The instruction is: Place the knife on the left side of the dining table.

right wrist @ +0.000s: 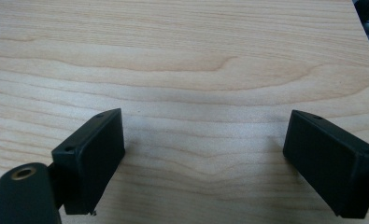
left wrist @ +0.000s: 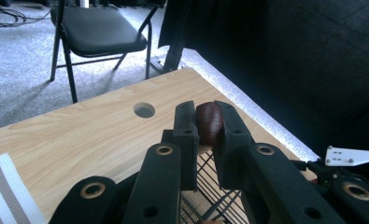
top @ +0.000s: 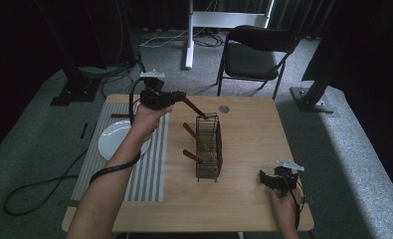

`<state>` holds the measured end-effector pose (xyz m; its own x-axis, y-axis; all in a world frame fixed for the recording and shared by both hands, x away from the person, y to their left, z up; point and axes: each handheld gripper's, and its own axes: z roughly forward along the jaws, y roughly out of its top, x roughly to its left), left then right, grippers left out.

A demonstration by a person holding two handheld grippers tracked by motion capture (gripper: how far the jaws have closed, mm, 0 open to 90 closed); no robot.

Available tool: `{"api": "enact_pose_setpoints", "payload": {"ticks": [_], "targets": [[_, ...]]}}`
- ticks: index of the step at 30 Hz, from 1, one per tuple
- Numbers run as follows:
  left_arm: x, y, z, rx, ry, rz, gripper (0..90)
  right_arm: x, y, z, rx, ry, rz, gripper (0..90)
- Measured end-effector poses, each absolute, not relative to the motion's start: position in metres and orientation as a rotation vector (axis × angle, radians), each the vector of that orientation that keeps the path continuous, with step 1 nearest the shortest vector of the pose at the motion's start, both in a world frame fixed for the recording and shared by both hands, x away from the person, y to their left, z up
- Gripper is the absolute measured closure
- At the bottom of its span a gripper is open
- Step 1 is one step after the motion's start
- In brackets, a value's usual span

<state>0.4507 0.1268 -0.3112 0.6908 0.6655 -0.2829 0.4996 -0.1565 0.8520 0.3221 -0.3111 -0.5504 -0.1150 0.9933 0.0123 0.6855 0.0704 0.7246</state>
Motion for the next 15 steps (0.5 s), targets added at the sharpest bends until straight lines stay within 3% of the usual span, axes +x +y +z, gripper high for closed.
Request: {"api": "enact_pose_setpoints", "payload": {"ticks": [15], "targets": [[0.439, 0.161, -0.294, 1.753, 0.965, 0.246, 81.2, 0.322, -0.311, -0.550, 1.663, 1.855, 0.808, 11.9]]}}
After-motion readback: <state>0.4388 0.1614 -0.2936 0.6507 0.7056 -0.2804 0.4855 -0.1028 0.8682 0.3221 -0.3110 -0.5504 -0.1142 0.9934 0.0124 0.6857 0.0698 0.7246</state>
